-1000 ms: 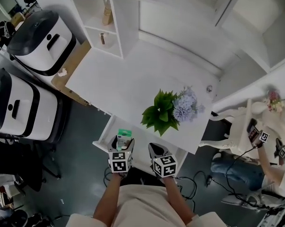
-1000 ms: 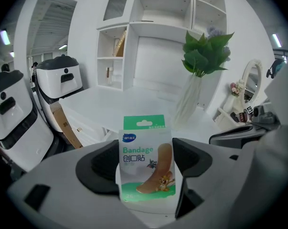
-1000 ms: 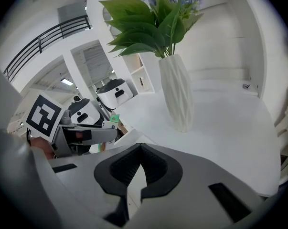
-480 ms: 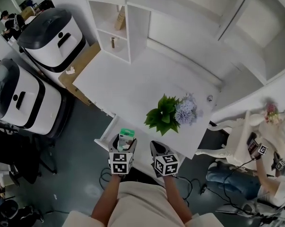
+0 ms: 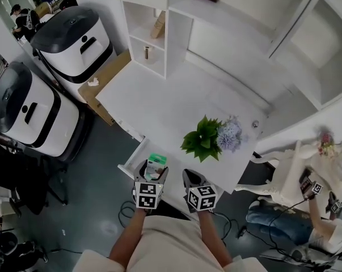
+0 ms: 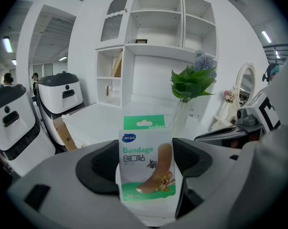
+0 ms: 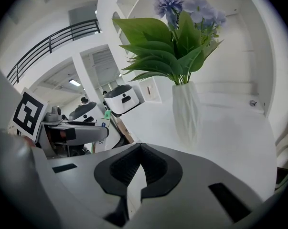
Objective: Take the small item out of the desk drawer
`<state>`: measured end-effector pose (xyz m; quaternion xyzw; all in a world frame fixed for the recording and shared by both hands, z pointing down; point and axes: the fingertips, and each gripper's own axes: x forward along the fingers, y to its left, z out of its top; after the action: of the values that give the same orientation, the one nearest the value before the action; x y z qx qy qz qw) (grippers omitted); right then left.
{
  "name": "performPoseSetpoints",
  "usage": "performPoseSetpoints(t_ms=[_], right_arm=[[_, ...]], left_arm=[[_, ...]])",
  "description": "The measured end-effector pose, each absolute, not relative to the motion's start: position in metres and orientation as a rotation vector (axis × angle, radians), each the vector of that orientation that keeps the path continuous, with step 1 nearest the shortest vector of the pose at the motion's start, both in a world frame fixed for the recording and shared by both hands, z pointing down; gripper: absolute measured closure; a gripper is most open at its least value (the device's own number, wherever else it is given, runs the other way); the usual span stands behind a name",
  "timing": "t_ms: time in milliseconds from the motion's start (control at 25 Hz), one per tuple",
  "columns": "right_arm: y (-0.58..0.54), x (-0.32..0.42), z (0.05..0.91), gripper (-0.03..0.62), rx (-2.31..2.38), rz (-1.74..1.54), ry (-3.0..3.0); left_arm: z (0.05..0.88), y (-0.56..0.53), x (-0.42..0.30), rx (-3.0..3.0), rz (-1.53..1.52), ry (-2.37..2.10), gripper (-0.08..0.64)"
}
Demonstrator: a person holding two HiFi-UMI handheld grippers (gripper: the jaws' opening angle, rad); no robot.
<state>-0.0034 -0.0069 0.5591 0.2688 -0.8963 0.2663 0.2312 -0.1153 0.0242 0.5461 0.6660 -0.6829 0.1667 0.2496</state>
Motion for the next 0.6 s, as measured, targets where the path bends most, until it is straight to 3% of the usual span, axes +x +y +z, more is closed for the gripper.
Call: performPoseSetpoints(t_ms=[600], right_arm=[[-0.004, -0.015, 0.560, 0.568, 0.725, 0.730, -2.472]], left_arm=[[0.545, 0.032, -0.114, 1.831, 0.496, -1.817, 0.198]])
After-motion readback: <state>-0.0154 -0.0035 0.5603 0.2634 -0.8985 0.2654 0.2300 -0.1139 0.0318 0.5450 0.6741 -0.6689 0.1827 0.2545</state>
